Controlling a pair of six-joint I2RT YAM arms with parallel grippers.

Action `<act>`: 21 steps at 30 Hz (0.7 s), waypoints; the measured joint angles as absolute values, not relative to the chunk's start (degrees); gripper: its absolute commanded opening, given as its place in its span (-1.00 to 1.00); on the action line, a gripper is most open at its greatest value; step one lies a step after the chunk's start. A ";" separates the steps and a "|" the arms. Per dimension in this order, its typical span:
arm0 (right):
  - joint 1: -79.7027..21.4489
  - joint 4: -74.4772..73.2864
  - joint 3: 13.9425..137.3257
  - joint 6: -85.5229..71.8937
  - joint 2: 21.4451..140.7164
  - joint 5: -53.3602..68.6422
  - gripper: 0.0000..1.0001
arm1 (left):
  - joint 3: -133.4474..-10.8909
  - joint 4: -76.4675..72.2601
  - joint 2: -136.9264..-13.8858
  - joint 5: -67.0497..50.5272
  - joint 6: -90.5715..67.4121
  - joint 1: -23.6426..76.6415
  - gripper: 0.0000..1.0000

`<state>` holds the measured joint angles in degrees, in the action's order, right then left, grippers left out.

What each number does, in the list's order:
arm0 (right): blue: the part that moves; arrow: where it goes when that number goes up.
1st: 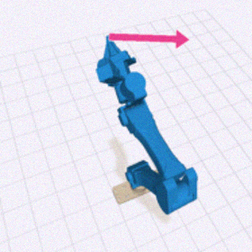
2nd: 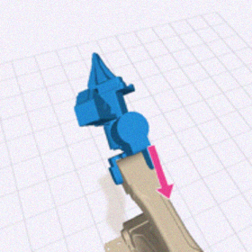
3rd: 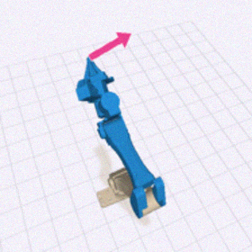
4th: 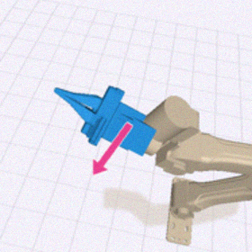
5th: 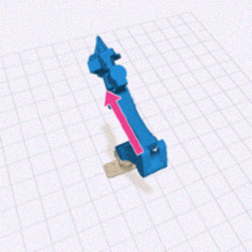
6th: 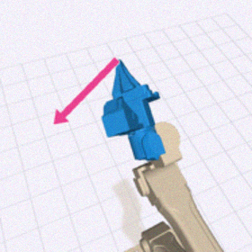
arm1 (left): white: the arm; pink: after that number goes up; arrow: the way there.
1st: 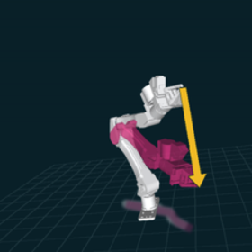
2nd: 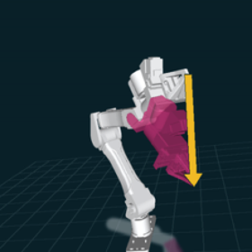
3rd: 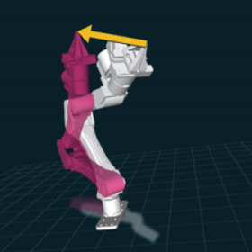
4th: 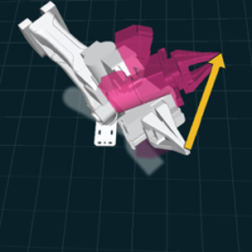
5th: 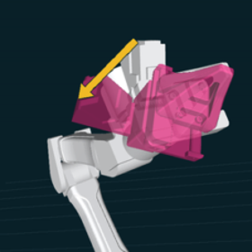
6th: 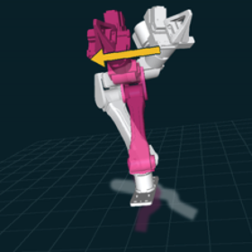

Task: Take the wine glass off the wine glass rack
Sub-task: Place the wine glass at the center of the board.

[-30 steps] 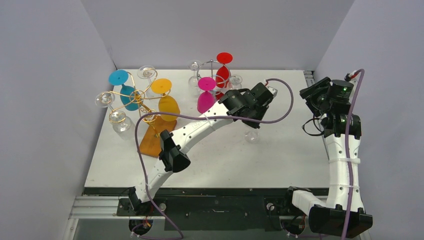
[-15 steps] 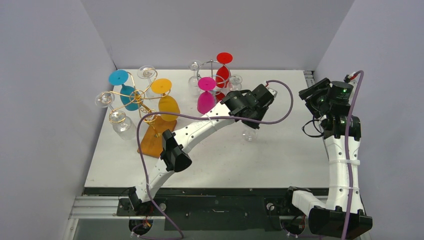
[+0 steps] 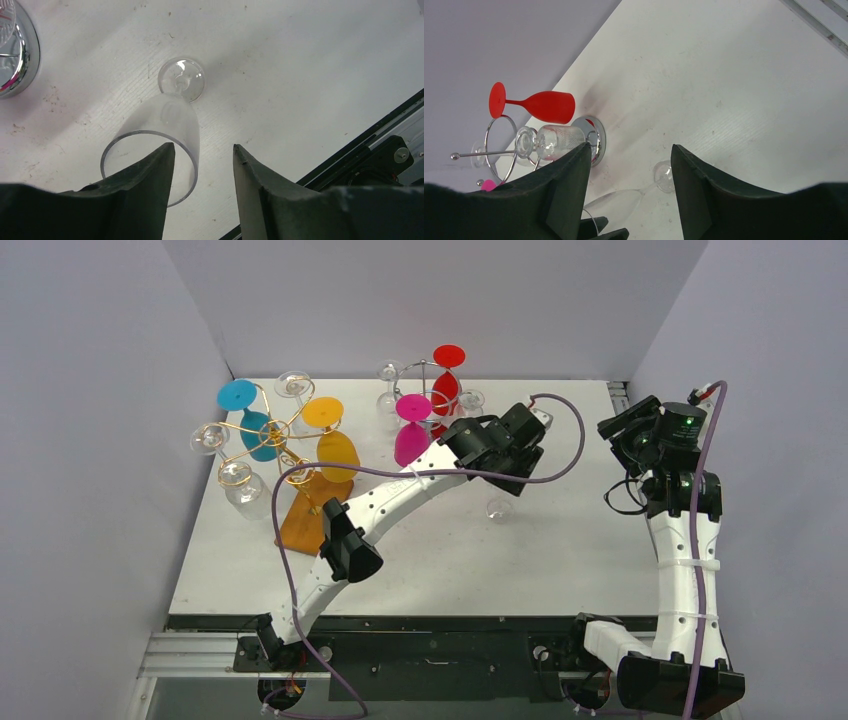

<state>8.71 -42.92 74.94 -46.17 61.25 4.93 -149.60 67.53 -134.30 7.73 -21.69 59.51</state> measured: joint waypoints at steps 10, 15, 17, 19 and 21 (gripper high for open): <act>8.71 -42.92 74.94 -46.06 61.25 4.93 0.12 | -150.19 65.69 -134.30 7.38 -21.34 59.24 0.10; 8.71 -42.92 74.94 -46.06 61.25 4.93 0.12 | -150.71 64.88 -134.30 6.83 -21.19 59.24 0.15; 8.71 -42.92 74.94 -46.06 61.25 4.93 0.12 | -150.80 64.42 -134.28 6.66 -21.17 59.20 0.16; 8.71 -42.92 74.94 -46.09 61.25 4.93 0.12 | -150.80 64.03 -134.26 6.52 -21.15 59.20 0.17; 8.71 -42.92 74.94 -46.09 61.25 4.95 0.12 | -150.80 63.75 -134.26 6.13 -21.15 59.20 0.18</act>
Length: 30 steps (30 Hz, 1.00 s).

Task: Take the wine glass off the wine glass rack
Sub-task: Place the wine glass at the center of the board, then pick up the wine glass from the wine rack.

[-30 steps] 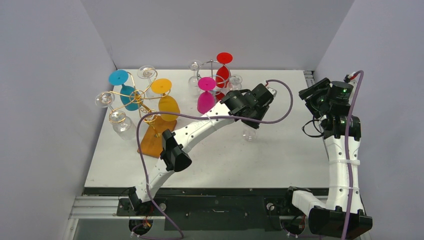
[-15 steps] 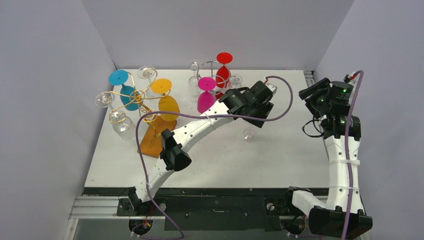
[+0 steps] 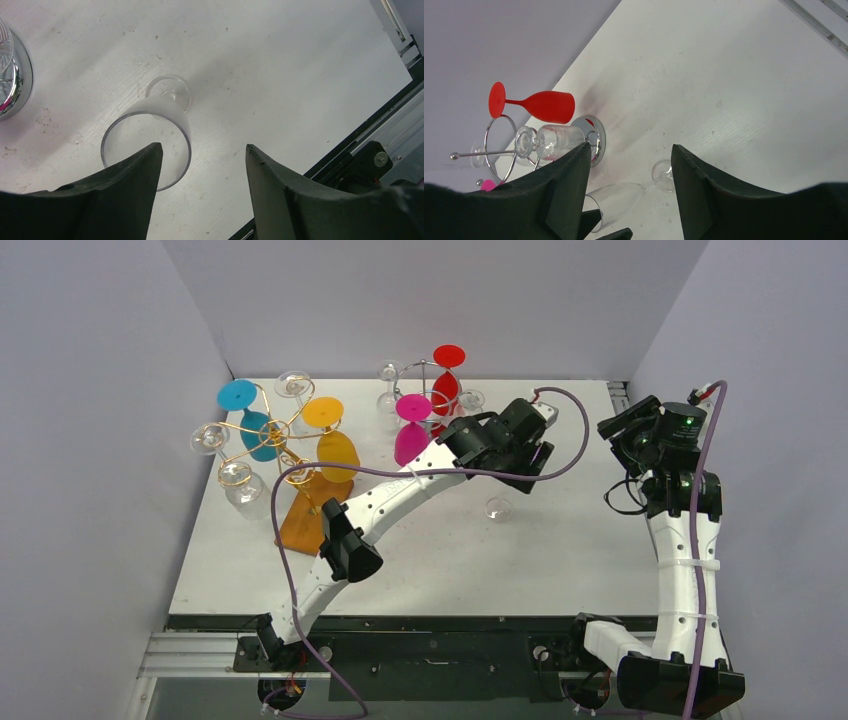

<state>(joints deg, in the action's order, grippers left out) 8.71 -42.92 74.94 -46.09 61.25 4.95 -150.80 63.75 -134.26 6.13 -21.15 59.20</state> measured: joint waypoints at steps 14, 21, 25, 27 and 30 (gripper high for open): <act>8.71 -42.94 75.00 -46.09 61.25 4.95 0.12 | -150.80 61.56 -133.40 4.01 -21.19 59.20 0.36; 8.71 -42.98 75.44 -46.09 61.17 4.95 0.12 | -150.80 60.07 -131.70 3.46 -21.19 59.20 0.49; 8.71 -43.00 75.55 -46.06 60.84 4.95 0.12 | -150.80 59.66 -129.73 2.94 -21.17 59.20 0.50; 8.71 -43.00 75.57 -46.06 60.62 4.95 0.12 | -150.80 59.44 -128.84 2.85 -21.15 59.20 0.51; 8.71 -43.03 75.64 -46.06 60.29 4.95 0.12 | -150.80 59.29 -127.68 2.83 -21.12 59.20 0.51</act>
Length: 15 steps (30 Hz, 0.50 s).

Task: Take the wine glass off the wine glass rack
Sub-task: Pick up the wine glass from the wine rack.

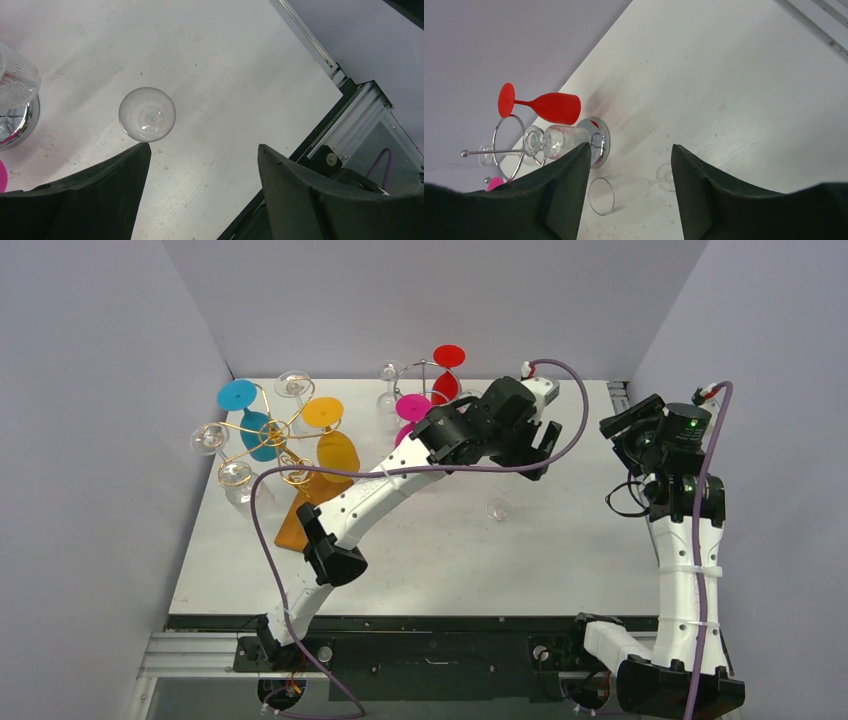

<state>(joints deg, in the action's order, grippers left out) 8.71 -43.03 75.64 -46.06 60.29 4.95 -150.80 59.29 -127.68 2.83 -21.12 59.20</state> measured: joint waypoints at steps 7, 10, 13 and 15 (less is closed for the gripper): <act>7.53 -43.40 76.29 -46.06 59.88 4.91 0.15 | -149.60 59.44 -121.99 6.31 -20.45 59.20 0.54; 4.01 -43.48 77.30 -46.04 59.88 4.43 0.18 | -147.17 60.29 -116.71 10.11 -20.29 59.20 0.55; -0.23 -43.44 78.52 -46.04 59.88 3.84 0.19 | -143.26 61.08 -109.75 15.00 -20.34 59.09 0.56; -2.61 -43.33 79.00 -46.06 59.88 3.68 0.21 | -139.48 61.78 -103.81 18.57 -20.58 58.76 0.56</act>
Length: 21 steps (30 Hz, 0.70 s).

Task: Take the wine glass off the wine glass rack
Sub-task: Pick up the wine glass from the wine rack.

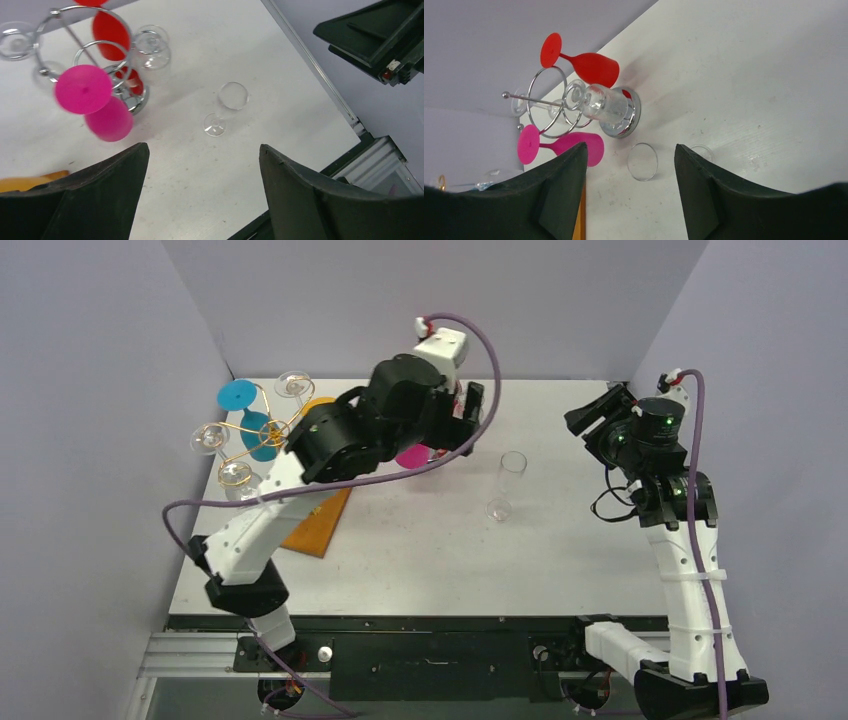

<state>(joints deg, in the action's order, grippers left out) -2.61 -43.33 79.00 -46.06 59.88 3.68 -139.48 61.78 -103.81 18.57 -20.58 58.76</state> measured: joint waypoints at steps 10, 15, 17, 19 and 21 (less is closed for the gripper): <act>-14.11 -42.92 83.00 -46.76 61.69 0.95 0.26 | -123.55 68.01 -79.81 31.35 -27.27 53.65 0.57; -23.16 -42.24 85.93 -47.20 63.86 -1.74 0.26 | -117.21 73.01 -70.61 35.79 -32.18 50.00 0.56; -26.30 -41.60 86.70 -47.40 64.90 -2.59 0.27 | -115.18 75.13 -67.20 37.32 -34.17 48.58 0.56; -28.45 -41.15 86.85 -47.57 65.63 -3.11 0.26 | -113.65 77.56 -64.34 38.81 -36.12 47.35 0.56; -30.61 -40.77 86.94 -47.86 66.57 -3.88 0.26 | -113.06 80.93 -62.13 40.86 -38.48 46.39 0.56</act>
